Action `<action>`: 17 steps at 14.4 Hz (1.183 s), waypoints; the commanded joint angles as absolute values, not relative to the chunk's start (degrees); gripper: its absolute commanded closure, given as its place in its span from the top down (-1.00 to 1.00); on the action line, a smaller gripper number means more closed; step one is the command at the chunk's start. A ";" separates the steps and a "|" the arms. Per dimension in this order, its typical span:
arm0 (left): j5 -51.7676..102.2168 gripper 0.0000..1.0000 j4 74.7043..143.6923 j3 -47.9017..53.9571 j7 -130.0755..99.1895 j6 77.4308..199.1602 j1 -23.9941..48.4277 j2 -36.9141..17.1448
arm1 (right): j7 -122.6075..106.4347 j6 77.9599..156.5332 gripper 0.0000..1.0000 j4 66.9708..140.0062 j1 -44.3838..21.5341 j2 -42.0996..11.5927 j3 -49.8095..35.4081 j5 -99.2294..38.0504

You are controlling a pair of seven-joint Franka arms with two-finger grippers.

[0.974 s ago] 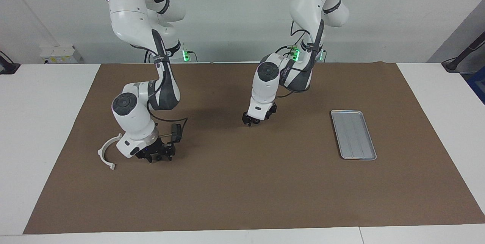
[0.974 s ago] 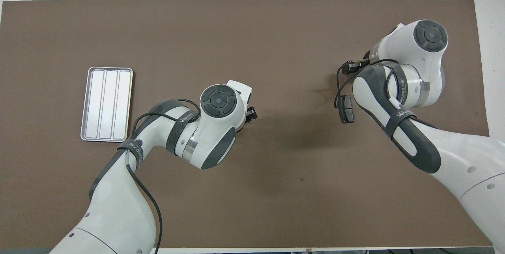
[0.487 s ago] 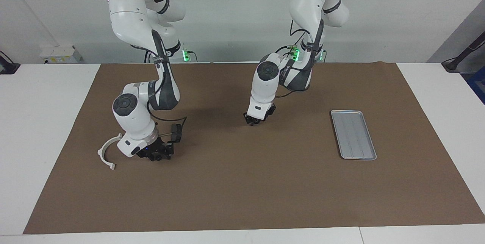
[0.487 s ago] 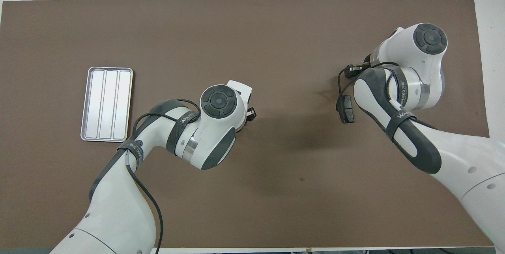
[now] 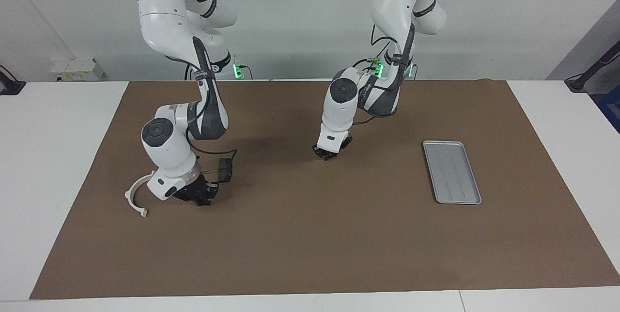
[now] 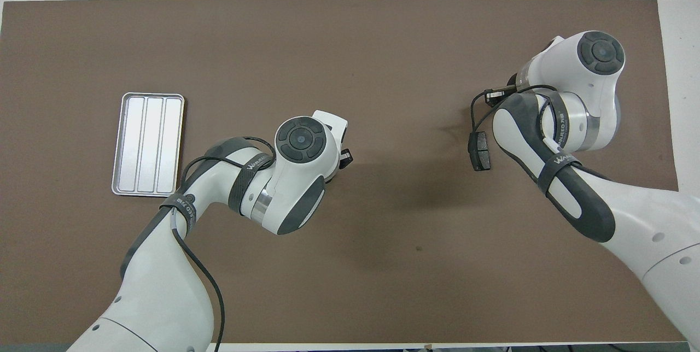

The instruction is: Pick bearing gear from pile to tray

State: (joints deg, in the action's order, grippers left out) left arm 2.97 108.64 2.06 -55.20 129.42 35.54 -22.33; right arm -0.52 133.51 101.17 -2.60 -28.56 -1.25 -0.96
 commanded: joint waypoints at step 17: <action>2.55 -1.00 115.47 1.49 -8.29 115.81 4.85 -7.21 | 18.81 108.28 -1.00 79.98 -21.87 -22.94 -2.81 0.61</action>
State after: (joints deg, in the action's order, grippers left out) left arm 2.96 110.89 0.77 -13.93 112.32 7.66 -9.79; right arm 16.77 109.21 82.05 -19.65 -21.44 -2.89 -0.86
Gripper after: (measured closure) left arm 0.652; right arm 0.762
